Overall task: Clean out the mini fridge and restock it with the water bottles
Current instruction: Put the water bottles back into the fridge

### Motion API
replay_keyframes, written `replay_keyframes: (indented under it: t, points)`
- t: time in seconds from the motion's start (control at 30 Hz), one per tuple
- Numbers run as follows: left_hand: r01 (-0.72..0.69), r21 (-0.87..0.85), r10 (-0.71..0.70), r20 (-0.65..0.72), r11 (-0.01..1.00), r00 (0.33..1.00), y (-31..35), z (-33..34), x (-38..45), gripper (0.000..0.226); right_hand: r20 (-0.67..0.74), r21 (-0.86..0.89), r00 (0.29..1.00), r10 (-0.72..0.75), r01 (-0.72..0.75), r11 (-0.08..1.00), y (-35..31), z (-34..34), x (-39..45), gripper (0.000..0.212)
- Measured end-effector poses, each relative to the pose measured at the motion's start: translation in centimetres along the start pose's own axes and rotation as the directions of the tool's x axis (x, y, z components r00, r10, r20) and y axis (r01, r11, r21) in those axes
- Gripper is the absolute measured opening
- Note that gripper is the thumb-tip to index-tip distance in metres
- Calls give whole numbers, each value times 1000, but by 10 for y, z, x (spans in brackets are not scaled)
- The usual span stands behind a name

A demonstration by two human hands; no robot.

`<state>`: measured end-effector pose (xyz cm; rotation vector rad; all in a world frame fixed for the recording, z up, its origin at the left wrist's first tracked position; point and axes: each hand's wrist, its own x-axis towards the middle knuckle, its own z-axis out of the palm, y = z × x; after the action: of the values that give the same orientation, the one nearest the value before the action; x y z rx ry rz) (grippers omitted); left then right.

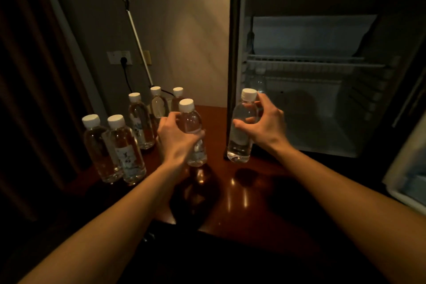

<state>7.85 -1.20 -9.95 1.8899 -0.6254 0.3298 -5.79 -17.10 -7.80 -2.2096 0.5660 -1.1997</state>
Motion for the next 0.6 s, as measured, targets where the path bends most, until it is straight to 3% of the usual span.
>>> replay_keyframes:
  t: [0.27, 0.43, 0.6]
  points:
    - [-172, -95, 178, 57, 981, 982, 41, 47, -15, 55, -123, 0, 980, 153, -154, 988, 49, -47, 33, 62]
    - [-235, -104, 245, 86, 966, 966, 53, 76, -6, 58, 25, 31, 987, 159, -160, 987, 79, -31, 74, 63]
    - [-222, -89, 230, 91, 971, 969, 49, 98, 6, 66, 10, 43, 993, 121, -121, 992, 98, 2, 102, 62]
